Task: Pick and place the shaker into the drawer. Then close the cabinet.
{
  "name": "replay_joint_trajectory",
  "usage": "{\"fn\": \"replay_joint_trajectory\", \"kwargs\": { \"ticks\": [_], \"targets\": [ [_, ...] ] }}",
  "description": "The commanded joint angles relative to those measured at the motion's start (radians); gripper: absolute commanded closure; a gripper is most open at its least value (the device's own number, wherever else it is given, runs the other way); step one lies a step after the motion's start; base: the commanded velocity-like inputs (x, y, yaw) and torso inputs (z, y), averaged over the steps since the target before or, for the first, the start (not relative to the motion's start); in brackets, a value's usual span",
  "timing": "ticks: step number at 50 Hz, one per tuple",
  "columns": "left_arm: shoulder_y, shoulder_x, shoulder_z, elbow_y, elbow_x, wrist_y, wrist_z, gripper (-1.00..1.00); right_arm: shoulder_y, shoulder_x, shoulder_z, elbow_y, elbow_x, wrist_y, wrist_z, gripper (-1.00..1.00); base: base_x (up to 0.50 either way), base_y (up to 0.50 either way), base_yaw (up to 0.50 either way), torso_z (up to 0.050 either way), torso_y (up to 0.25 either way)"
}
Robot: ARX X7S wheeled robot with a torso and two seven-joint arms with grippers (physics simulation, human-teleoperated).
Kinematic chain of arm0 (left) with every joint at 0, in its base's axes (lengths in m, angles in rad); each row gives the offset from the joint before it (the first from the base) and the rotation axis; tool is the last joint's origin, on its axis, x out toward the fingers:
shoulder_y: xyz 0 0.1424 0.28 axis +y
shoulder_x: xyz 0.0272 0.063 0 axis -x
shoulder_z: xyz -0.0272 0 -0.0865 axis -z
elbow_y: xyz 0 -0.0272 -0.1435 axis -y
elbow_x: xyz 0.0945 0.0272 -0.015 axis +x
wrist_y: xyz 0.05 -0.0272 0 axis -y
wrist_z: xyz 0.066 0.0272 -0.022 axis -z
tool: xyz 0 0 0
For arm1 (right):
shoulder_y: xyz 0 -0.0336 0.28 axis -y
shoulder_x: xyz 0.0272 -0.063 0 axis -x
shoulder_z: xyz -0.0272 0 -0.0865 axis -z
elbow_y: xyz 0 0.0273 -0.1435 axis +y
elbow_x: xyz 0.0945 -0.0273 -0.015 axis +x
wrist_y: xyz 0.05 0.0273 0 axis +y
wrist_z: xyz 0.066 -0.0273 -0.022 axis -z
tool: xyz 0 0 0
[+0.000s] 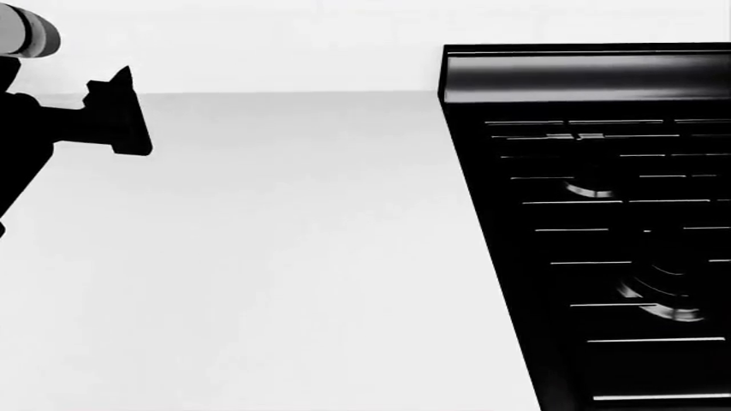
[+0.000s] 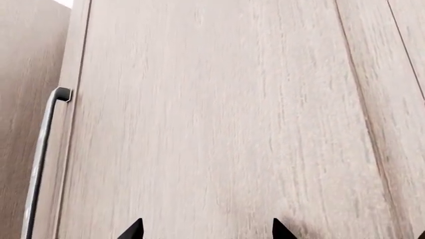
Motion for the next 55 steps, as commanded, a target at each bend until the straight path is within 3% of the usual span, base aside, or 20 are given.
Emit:
{"fn": "replay_joint_trajectory", "kwargs": {
  "ticks": [1,9,24,55],
  "targets": [
    [0.004,0.000,-0.001,0.001,-0.001,0.000,0.000,-1.00,-0.001,-0.039,-0.199,-0.045,0.067,0.219,0.036,-1.00,0.00,0.00,0.00,0.000,-0.010],
    [0.012,-0.012,-0.005,0.007,-0.003,0.003,-0.002,-1.00,-0.045,-0.039,-0.272,-0.050,0.014,0.346,0.100,-1.00,0.00,0.00,0.00,0.000,-0.008],
    [0.051,-0.023,-0.002,0.002,0.016,0.029,0.021,-1.00,-0.122,-0.039,-0.243,-0.068,-0.179,0.445,0.295,-1.00,0.00,0.00,0.00,0.000,-0.010],
    [0.095,-0.051,-0.013,0.008,0.014,0.061,0.042,-1.00,-0.112,-0.039,-0.242,-0.025,-0.165,0.192,0.409,-1.00,0.00,0.00,0.00,0.000,-0.012]
  ]
}}
